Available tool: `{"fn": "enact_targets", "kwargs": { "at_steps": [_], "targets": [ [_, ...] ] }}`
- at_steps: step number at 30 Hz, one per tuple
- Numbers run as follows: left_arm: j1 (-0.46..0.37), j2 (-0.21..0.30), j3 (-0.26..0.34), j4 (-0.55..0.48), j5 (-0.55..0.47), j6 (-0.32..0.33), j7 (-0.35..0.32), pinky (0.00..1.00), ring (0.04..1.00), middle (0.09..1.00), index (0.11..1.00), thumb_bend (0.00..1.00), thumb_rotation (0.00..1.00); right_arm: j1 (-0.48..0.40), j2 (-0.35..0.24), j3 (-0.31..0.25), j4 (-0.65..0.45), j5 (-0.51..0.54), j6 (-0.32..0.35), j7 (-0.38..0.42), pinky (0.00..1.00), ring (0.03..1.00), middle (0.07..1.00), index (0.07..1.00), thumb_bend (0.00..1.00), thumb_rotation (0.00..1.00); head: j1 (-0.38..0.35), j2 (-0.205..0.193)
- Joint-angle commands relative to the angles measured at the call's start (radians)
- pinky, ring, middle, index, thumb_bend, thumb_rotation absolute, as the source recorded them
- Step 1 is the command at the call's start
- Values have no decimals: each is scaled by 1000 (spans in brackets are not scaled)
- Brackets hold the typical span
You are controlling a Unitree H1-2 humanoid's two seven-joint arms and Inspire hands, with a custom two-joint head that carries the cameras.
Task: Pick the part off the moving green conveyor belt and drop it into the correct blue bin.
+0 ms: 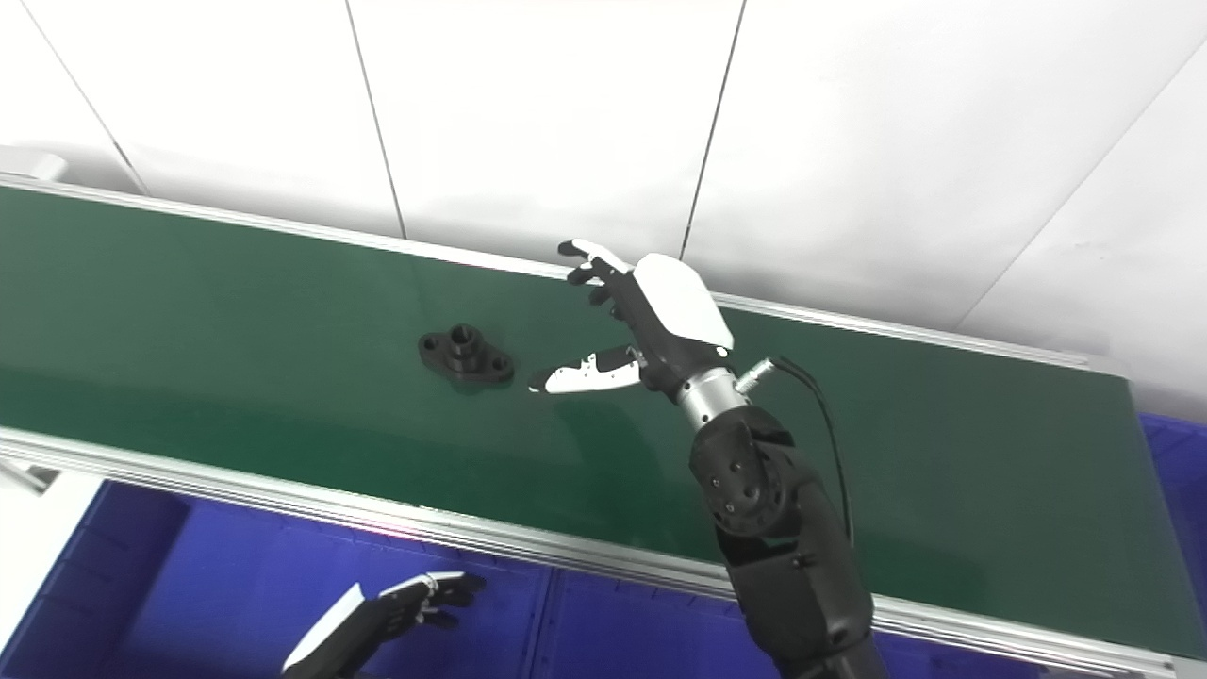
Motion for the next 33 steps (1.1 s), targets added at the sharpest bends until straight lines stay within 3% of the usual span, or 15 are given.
{"fn": "enact_targets", "kwargs": {
  "at_steps": [1,15,33],
  "targets": [
    [3,-2,18,-13,-12,-32,-18,734,821,855,799,847,404,-56,-6,11,-4,-19,-4,1,675,766,808,872,757,368,3,1],
    [10,-8,37,-20,2,-32,-35,719,810,854,801,839,394,-129,-22,64,82,-72,36,65,855,879,884,890,779,468,6,6],
    [17,-4,31,-31,16,-32,-26,715,804,856,803,841,401,-203,-1,130,248,-117,10,45,796,837,855,866,787,422,15,15]
  ]
}}
